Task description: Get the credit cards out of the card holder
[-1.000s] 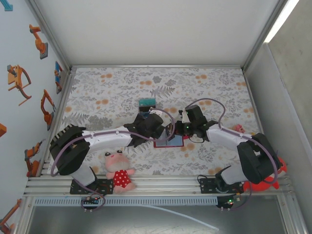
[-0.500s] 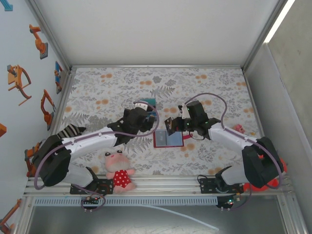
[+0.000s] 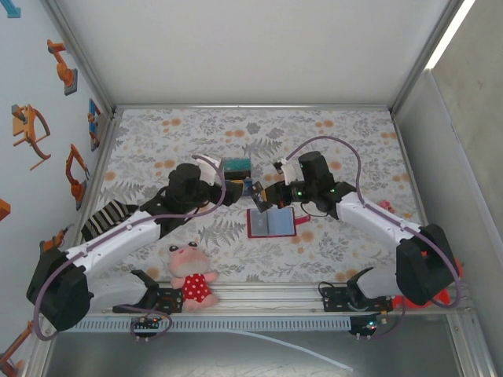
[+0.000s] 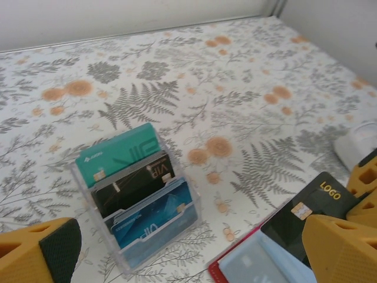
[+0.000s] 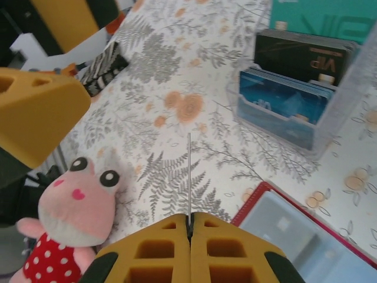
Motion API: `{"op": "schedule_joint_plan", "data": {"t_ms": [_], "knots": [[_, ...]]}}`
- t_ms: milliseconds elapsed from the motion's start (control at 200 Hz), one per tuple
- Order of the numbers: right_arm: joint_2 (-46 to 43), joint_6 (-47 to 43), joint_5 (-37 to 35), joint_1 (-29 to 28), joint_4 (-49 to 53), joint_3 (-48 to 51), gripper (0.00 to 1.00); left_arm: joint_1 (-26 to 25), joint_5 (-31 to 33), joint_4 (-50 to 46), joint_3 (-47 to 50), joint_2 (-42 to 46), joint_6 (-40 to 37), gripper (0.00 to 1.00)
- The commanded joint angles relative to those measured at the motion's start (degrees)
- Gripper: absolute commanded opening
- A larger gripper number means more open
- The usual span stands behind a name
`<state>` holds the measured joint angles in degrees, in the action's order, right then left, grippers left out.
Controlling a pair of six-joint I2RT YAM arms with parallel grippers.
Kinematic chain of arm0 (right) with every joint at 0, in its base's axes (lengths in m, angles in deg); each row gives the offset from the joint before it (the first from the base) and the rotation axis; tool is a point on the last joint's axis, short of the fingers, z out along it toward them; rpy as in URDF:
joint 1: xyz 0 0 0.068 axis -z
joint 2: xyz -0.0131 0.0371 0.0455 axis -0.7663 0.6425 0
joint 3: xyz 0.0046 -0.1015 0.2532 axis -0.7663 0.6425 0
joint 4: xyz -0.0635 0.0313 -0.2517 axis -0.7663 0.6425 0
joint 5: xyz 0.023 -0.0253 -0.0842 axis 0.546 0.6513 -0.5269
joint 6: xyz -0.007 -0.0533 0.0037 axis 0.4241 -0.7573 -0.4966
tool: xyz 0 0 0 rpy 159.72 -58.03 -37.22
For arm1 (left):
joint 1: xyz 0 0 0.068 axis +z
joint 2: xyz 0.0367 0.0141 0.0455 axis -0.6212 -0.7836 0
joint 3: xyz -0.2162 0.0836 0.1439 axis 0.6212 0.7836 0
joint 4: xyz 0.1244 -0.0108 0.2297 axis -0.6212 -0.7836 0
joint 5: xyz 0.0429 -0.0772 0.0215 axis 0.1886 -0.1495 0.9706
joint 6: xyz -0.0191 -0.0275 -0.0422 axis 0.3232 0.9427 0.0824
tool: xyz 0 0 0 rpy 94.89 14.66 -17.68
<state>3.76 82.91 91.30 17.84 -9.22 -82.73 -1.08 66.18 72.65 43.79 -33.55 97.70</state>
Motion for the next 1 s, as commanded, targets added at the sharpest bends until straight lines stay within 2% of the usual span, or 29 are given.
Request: {"op": "schedule_joint_plan", "data": {"t_ms": [0,190,436,576,731,861,942,997], "knots": [[-2.2,-5.0,6.5,-0.5,1.5,-2.1,0.02,1.9,-13.8,-1.0,-1.0,0.8,-2.4,0.97],[-2.9,-8.4,11.1,-0.6,4.2,-3.6,0.02,2.9,-25.2,-4.9,-4.0,-1.3,-6.4,1.0],[-2.5,-11.9,15.0,-1.0,7.7,-5.7,0.02,2.9,-35.2,-7.4,-7.5,-6.0,-8.9,0.85],[-2.3,-13.7,15.7,-1.1,9.3,-6.4,0.02,2.9,-38.4,-10.5,-9.4,-7.8,-10.6,0.64],[-2.3,-14.9,15.5,-1.1,10.2,-6.6,0.02,2.9,-41.6,-11.7,-9.8,-8.8,-11.3,0.27],[-2.7,-14.4,14.5,-1.1,9.3,-6.6,0.05,2.9,-43.1,-11.7,-9.4,-8.7,-11.1,0.01],[-3.1,-13.2,12.4,-1.1,8.1,-6.3,0.09,2.9,-43.1,-11.8,-9.1,-8.4,-11.0,0.0],[-3.5,-12.4,11.2,-1.0,7.4,-6.0,0.16,3.0,-43.1,-11.2,-8.7,-7.8,-10.5,0.0]]}}
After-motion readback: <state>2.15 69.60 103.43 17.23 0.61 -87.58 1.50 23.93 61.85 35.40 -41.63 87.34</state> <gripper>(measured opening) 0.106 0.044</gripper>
